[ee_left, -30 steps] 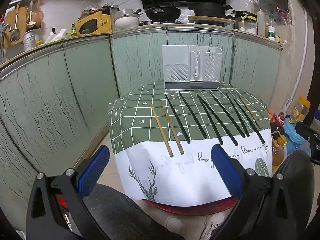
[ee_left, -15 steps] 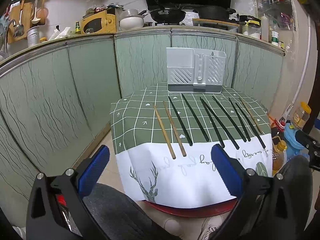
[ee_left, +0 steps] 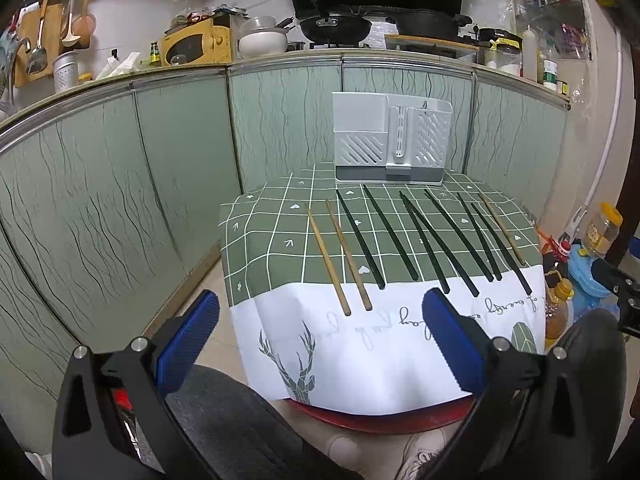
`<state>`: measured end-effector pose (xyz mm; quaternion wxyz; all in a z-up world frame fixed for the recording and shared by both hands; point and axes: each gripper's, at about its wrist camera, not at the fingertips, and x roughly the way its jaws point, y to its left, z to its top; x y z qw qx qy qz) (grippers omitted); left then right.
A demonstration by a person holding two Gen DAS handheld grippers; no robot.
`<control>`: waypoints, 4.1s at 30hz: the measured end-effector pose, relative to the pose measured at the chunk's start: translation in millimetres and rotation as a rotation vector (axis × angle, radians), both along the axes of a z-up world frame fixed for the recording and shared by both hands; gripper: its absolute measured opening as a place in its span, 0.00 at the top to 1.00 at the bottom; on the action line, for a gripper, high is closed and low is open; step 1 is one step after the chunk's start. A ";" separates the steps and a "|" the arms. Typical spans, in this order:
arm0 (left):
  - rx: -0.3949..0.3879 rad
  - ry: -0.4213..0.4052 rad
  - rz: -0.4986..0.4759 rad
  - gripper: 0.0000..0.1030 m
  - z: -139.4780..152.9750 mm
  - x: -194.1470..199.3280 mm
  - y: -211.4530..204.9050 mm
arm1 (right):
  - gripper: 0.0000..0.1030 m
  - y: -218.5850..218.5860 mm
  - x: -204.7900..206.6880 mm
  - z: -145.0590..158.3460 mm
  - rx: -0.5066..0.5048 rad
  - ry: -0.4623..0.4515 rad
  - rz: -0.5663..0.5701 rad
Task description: Organize utensils
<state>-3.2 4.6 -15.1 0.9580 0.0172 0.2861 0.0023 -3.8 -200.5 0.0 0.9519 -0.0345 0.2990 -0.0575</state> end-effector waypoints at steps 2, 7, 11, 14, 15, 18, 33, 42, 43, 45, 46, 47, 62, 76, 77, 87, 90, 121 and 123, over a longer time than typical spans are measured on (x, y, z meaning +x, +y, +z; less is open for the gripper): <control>0.001 0.001 0.000 0.05 0.0 0.3 -0.3 | 0.08 -0.8 0.3 0.3 0.000 -0.001 -0.004; -0.007 0.006 -0.003 0.05 0.5 1.6 0.1 | 0.08 -3.1 1.6 -0.4 0.010 0.005 -0.008; -0.013 0.006 -0.006 0.05 0.7 2.5 0.6 | 0.08 -4.8 3.5 -1.7 0.013 0.008 -0.006; -0.006 0.010 -0.011 0.05 0.2 3.5 0.2 | 0.08 -6.1 5.9 -2.9 0.005 0.012 -0.010; -0.001 0.012 -0.011 0.05 -0.2 4.2 0.0 | 0.08 -5.9 6.9 -3.5 0.001 0.018 -0.006; 0.014 0.031 -0.026 0.05 -3.2 7.8 -1.9 | 0.08 -6.2 9.6 -4.2 -0.004 0.036 0.007; -0.007 0.067 -0.007 0.05 -15.8 24.1 3.2 | 0.08 -26.3 29.7 -11.8 0.090 0.096 0.066; 0.008 0.052 0.024 0.05 -22.2 61.4 12.7 | 0.08 -45.7 69.9 -20.2 0.117 0.107 0.077; 0.017 0.058 0.028 0.05 -24.7 67.1 12.6 | 0.08 -48.0 74.7 -20.9 0.121 0.108 0.074; 0.047 0.086 0.033 0.05 -33.5 83.0 11.4 | 0.08 -52.0 84.9 -23.2 0.126 0.106 0.063; 0.044 0.094 0.030 0.05 -36.8 88.1 11.6 | 0.08 -53.6 90.1 -24.5 0.128 0.104 0.060; 0.039 0.111 0.031 0.05 -42.2 96.1 12.2 | 0.08 -55.0 94.5 -25.8 0.126 0.102 0.054; 0.048 0.191 0.006 0.52 -89.2 132.5 -7.0 | 0.20 -71.9 151.0 -62.8 0.104 0.129 -0.003; 0.066 0.158 0.024 0.81 -87.9 135.2 -4.6 | 0.74 -57.7 188.5 -106.6 0.107 0.232 0.016; 0.057 0.159 0.019 0.82 -88.6 137.0 -4.7 | 0.74 -57.5 188.0 -107.0 0.111 0.224 0.012; 0.019 0.143 0.045 0.94 -89.7 141.7 2.4 | 0.94 -64.8 186.4 -106.2 0.197 0.211 -0.006; -0.006 0.146 0.049 0.94 -82.7 138.4 7.7 | 0.94 -70.0 182.6 -99.4 0.210 0.207 -0.015; -0.071 0.007 -0.031 0.94 5.9 110.7 36.0 | 0.90 -98.3 158.7 -65.4 0.162 0.242 0.063; -0.079 0.031 -0.034 0.94 -4.9 112.3 35.9 | 0.81 -104.5 160.4 -73.8 0.187 0.276 0.044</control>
